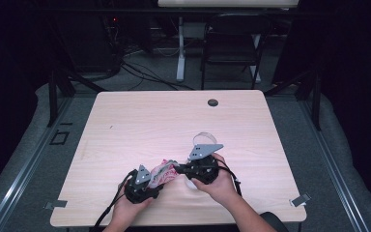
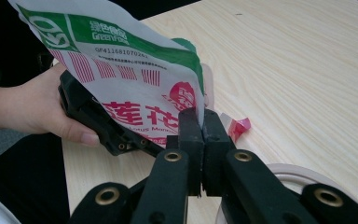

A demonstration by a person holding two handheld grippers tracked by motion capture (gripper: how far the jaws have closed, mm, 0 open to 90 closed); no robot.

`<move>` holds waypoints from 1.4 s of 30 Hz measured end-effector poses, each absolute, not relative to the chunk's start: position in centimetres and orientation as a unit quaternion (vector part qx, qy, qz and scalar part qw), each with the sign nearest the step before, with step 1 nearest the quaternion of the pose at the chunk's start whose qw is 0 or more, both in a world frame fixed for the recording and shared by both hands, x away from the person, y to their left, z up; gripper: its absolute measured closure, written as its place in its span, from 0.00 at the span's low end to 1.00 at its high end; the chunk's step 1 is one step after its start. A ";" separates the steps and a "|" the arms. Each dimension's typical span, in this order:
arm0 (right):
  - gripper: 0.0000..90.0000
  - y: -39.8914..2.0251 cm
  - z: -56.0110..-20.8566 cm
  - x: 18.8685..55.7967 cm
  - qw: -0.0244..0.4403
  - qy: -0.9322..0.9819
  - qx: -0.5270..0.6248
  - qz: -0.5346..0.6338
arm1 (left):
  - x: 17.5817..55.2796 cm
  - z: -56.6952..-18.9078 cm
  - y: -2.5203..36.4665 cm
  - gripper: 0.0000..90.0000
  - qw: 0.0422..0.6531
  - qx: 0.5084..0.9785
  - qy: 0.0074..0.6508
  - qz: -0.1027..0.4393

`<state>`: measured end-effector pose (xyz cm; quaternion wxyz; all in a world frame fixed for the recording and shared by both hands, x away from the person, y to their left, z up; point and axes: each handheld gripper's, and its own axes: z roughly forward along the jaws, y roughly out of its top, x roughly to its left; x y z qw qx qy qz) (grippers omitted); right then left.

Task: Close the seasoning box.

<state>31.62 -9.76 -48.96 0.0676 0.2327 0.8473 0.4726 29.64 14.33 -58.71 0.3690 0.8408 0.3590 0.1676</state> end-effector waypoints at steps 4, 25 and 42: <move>1.00 -9.8 -48.9 31.6 0.068 0.847 0.232 0.474 | 29.5 -58.7 14.3 0.59 0.372 0.839 0.357 0.174; 0.85 -10.5 -48.2 31.0 0.078 0.830 0.230 0.502 | 29.5 -56.5 14.6 0.66 0.382 0.832 0.351 0.200; 0.60 -13.7 -47.2 30.2 0.103 0.803 0.257 0.527 | 30.9 -54.5 15.1 0.66 0.396 0.812 0.353 0.245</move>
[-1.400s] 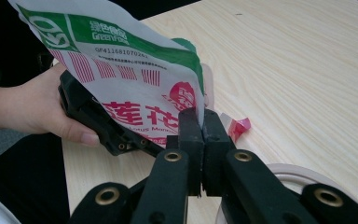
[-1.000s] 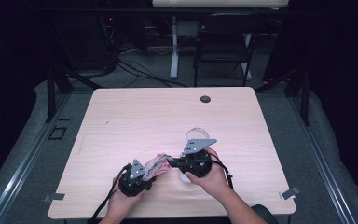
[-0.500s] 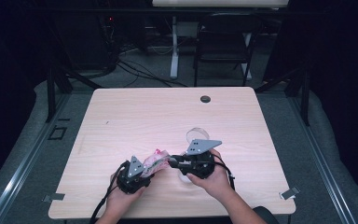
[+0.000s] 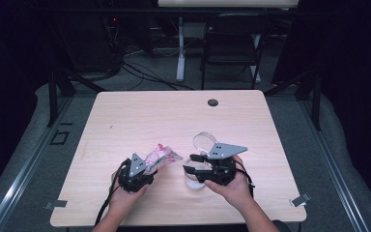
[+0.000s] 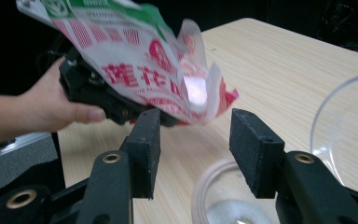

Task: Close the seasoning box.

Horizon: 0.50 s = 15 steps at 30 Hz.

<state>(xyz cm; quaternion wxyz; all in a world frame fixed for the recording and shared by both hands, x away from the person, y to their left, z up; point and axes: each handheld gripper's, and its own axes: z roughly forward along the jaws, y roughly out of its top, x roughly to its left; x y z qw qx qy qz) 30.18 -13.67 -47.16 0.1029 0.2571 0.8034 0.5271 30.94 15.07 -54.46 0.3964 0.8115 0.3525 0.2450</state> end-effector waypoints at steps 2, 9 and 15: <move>0.60 -13.9 -47.1 30.2 0.102 0.810 0.255 0.518 | 31.1 -54.2 15.1 0.66 0.395 0.811 0.350 0.253; 0.65 -14.0 -45.5 30.4 0.095 0.817 0.250 0.511 | 31.9 -52.6 15.1 0.66 0.386 0.810 0.340 0.279; 0.66 -14.0 -42.8 30.8 0.132 0.823 0.233 0.501 | 32.9 -51.4 14.6 0.66 0.377 0.810 0.324 0.312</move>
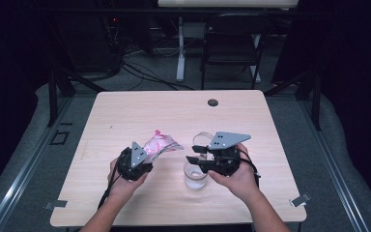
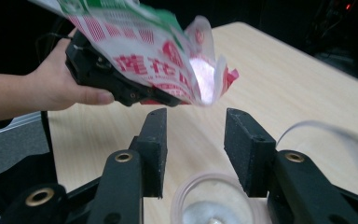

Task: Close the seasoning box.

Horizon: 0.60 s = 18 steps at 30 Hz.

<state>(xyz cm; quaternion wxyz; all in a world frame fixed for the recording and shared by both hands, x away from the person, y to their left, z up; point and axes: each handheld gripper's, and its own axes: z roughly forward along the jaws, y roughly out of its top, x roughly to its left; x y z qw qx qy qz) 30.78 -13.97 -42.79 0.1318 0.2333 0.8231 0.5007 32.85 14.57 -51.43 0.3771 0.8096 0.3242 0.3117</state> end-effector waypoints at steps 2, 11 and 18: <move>0.65 -13.9 -42.1 31.0 0.132 0.821 0.227 0.506 | 33.1 -51.1 14.3 0.66 0.373 0.810 0.317 0.322; 0.62 -13.5 -40.8 32.2 0.139 0.821 0.212 0.512 | 33.9 -50.1 13.0 0.66 0.361 0.810 0.289 0.361; 0.64 -14.0 -40.6 31.8 0.151 0.815 0.205 0.520 | 34.4 -49.9 11.9 0.66 0.353 0.814 0.268 0.376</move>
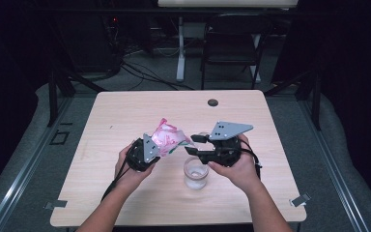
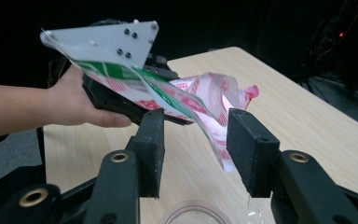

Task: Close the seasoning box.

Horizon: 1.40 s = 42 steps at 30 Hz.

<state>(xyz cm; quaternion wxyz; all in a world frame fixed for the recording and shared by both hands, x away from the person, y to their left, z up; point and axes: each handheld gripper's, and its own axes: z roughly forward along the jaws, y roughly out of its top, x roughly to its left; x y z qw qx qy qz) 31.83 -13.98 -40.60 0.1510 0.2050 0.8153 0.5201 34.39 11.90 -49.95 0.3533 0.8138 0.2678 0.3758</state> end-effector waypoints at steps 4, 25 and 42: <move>0.65 -14.7 -40.5 31.4 0.157 0.808 0.203 0.531 | 34.3 -49.9 11.2 0.66 0.352 0.812 0.252 0.391; 0.77 -13.3 -42.1 30.4 0.165 0.828 0.177 0.506 | 32.7 -51.0 10.9 0.66 0.342 0.812 0.228 0.414; 0.82 -12.6 -43.3 30.7 0.155 0.838 0.181 0.491 | 32.2 -51.4 10.7 0.66 0.334 0.816 0.214 0.419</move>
